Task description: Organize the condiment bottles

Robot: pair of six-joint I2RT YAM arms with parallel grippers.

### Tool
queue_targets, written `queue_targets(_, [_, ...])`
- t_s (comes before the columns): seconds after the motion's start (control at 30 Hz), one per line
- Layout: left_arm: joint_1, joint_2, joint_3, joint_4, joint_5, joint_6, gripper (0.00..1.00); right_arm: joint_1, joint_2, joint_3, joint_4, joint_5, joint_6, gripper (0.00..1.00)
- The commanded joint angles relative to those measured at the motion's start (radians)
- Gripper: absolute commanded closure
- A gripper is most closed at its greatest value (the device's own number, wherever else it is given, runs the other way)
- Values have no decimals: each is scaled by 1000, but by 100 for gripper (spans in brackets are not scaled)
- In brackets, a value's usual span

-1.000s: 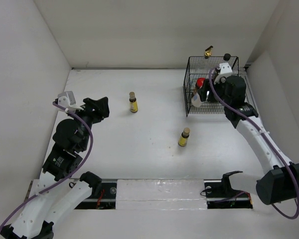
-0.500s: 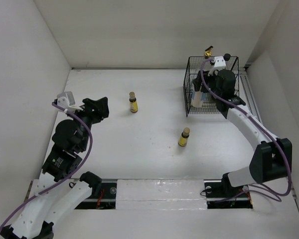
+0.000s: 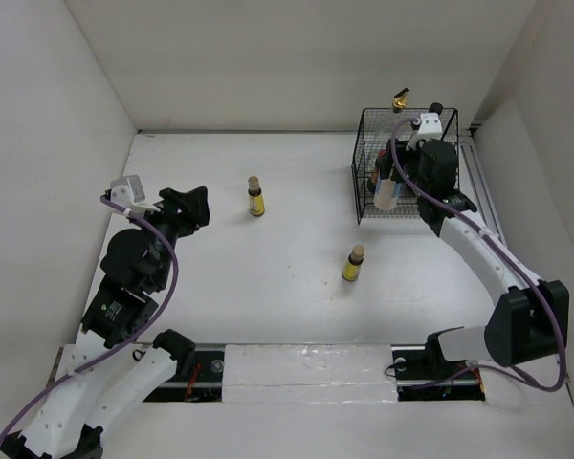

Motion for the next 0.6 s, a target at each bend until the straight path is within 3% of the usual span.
queue_targets(0.0, [4,11,5,37,9,10,37,26,-76,-25,21,60,9,64])
queue_targets(0.27, [4,-2,5,46,9,10,37,37,-43,-117,150,115,42,68])
queue_targets(0.57, [4,-2,5,46,9,10,37,55,-32,-96,334,189,88,69])
